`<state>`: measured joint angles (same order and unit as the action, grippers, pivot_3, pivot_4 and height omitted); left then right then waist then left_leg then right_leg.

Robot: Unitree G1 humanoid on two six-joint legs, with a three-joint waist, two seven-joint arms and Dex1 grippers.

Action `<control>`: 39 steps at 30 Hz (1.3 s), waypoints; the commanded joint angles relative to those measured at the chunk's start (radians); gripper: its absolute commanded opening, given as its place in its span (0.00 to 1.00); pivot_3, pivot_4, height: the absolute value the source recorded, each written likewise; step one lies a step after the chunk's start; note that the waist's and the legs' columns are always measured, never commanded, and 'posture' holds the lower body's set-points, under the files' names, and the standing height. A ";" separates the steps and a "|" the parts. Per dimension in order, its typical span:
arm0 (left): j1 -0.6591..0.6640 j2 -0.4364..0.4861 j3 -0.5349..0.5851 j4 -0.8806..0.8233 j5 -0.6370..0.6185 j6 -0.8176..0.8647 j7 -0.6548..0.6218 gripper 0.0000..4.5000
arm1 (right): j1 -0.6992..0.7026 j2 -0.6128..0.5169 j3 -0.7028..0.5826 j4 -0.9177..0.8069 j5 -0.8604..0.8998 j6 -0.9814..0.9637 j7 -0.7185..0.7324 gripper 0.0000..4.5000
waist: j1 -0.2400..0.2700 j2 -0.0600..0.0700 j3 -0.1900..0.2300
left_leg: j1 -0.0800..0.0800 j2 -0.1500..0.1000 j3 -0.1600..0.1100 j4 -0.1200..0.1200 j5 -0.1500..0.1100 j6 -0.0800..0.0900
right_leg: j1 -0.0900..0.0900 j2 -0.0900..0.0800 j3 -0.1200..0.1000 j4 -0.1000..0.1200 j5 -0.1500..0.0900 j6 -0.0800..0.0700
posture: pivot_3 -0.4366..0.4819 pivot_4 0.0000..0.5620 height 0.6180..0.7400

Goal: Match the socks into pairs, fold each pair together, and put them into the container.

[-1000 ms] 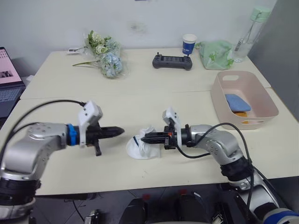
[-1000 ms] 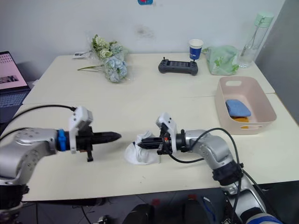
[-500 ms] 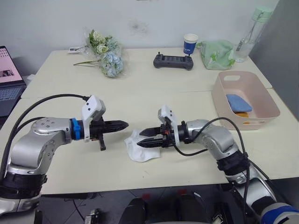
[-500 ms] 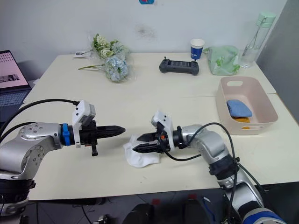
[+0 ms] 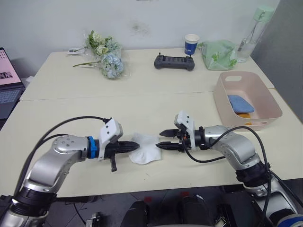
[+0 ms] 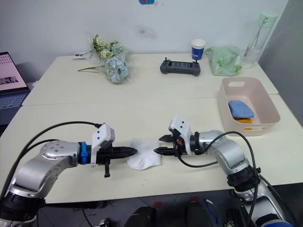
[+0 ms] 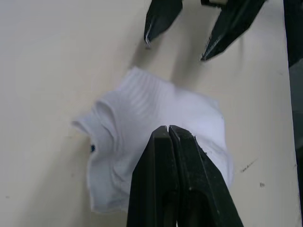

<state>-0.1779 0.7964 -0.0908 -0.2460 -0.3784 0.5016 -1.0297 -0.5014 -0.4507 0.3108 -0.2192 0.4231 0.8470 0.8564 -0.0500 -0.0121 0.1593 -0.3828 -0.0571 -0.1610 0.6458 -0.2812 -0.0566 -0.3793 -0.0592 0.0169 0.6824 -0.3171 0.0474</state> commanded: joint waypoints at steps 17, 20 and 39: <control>0.088 -0.029 -0.039 0.142 0.137 -0.178 0.011 0.00 | -0.099 0.328 -0.243 0.139 0.219 0.659 -0.278 0.98 | -0.004 0.004 -0.004 | 0.003 0.000 0.000 -0.001 0.000 0.000 | 0.002 -0.001 0.001 0.001 0.000 0.000 | 0.48 0.27 1.00; 0.086 -0.027 -0.035 0.145 0.141 -0.182 0.012 0.00 | -0.122 0.396 -0.256 0.194 0.208 0.665 -0.311 0.98 | -0.009 0.005 -0.004 | 0.004 0.000 0.000 -0.001 0.000 0.001 | 0.001 -0.001 0.001 0.002 0.000 0.000 | 0.48 0.27 1.00; 0.118 -0.006 0.036 0.123 0.093 -0.180 -0.013 0.00 | -0.131 0.502 -0.228 0.365 0.169 0.493 -0.332 0.62 | -0.017 0.005 -0.004 | 0.003 0.000 0.001 -0.001 0.000 0.001 | -0.004 0.000 0.003 0.008 0.000 0.000 | 0.48 0.27 1.00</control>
<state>-0.0736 0.7690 -0.0588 -0.1362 -0.2909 0.3052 -1.0329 -0.6278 0.0470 0.0745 0.1618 0.5895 1.3596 0.5196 -0.0665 -0.0068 0.1551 -0.3803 -0.0566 -0.1601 0.6447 -0.2815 -0.0560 -0.3839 -0.0591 0.0195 0.6902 -0.3170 0.0471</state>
